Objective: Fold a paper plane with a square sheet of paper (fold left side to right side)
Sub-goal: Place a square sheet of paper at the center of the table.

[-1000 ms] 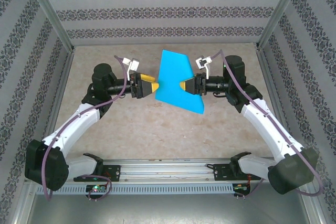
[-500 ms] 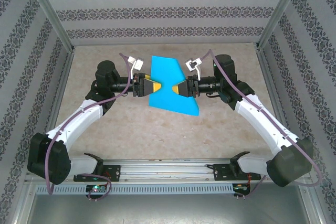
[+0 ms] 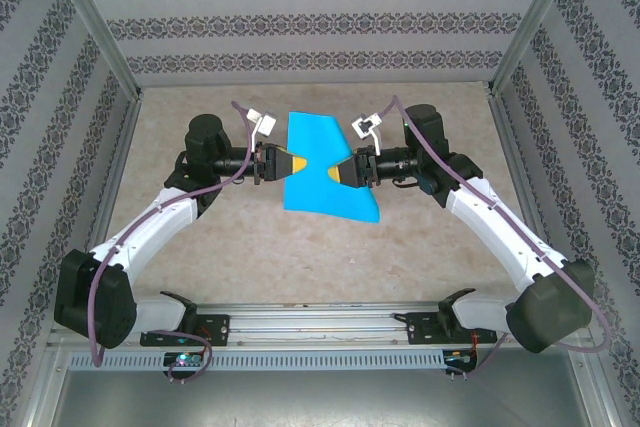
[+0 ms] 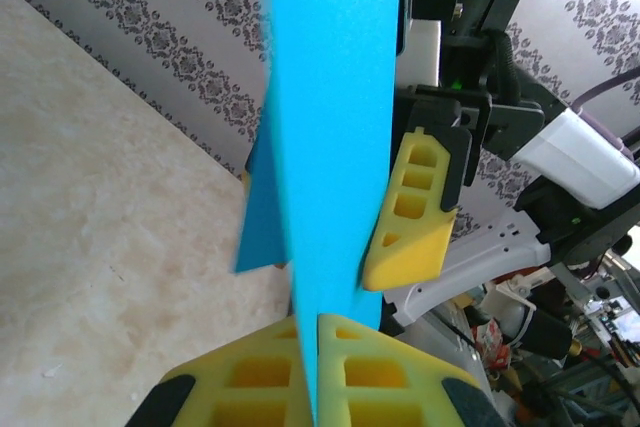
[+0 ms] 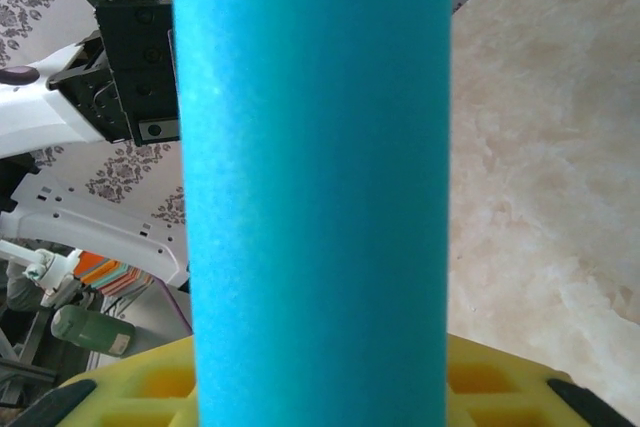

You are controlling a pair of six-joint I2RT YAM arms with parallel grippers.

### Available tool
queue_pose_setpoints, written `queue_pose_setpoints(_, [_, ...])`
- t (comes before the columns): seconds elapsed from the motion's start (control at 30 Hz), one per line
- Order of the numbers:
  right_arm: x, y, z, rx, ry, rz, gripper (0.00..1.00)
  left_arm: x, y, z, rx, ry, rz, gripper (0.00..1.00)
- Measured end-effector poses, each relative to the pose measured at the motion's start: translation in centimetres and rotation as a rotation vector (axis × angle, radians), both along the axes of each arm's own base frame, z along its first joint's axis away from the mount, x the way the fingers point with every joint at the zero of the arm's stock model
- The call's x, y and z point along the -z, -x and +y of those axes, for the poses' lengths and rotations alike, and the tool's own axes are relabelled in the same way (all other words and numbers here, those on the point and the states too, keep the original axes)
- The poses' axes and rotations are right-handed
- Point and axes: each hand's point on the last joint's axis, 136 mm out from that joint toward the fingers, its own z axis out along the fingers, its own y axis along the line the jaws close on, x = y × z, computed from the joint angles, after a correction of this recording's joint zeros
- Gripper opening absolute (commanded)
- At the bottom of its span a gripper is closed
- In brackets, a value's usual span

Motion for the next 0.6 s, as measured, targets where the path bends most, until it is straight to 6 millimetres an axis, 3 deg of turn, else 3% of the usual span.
queue_pose_setpoints(0.23, [0.2,-0.6,-0.6,0.051,0.034,-0.023,0.71,0.9,-0.2,0.0,-0.019,-0.031,0.027,0.00])
queue_pose_setpoints(0.3, [0.2,-1.5,-1.5,0.114,0.053,-0.037,0.80,1.4,-0.6,0.1,-0.046,-0.044,0.044,0.00])
queue_pose_setpoints(0.43, [0.5,-3.6,-4.3,0.276,0.094,-0.058,0.85,3.1,-1.7,0.4,-0.121,-0.080,0.094,0.00])
queue_pose_setpoints(0.53, [1.7,-4.8,-6.2,0.383,0.129,-0.038,0.87,6.4,-2.8,0.6,-0.173,-0.131,0.177,0.00])
queue_pose_setpoints(0.6, [3.0,-5.6,-7.2,0.445,0.157,-0.008,0.86,10.2,-3.7,0.6,-0.202,-0.185,0.272,0.00])
